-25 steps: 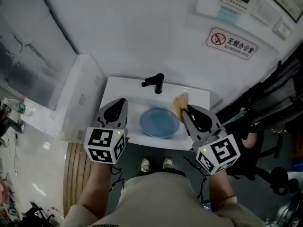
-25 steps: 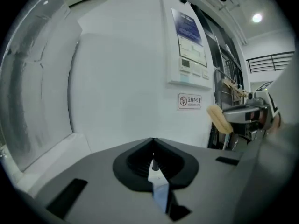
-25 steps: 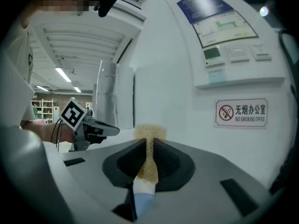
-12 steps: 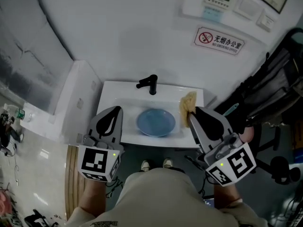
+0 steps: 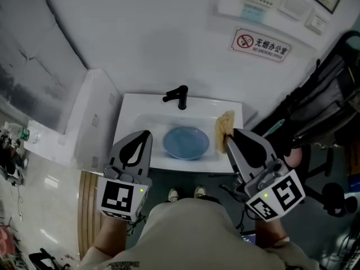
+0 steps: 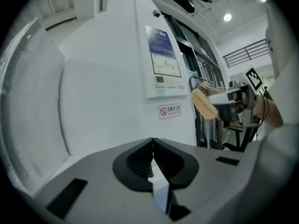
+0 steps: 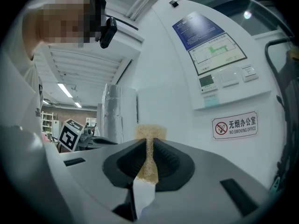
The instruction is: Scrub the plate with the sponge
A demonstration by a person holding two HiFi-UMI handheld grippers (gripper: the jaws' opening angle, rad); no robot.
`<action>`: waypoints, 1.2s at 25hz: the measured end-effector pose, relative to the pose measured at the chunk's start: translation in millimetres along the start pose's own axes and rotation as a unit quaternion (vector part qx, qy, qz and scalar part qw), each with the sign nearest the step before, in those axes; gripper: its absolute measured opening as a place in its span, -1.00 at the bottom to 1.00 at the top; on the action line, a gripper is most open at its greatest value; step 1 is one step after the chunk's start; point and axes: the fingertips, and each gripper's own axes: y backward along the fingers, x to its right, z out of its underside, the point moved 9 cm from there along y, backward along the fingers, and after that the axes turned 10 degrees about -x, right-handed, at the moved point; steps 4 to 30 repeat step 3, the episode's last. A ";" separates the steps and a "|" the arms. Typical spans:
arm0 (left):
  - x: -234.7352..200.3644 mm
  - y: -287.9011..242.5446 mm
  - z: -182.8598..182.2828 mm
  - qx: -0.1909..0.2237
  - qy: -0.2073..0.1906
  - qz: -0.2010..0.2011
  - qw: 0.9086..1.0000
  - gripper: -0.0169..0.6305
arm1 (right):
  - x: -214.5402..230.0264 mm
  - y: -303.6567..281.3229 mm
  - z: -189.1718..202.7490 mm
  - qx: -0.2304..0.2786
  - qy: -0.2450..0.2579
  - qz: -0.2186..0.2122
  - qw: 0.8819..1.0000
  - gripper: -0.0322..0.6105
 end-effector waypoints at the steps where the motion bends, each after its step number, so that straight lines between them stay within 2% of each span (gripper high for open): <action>1: 0.4 1.2 -0.3 0.001 0.005 0.002 1.000 -0.92 | 0.0 -0.4 0.8 -0.001 0.000 0.001 1.000 -0.73; 30: 1.2 3.3 -0.9 0.003 0.012 0.004 1.000 -0.92 | 0.4 -1.0 2.5 -0.002 -0.001 0.003 1.000 -0.73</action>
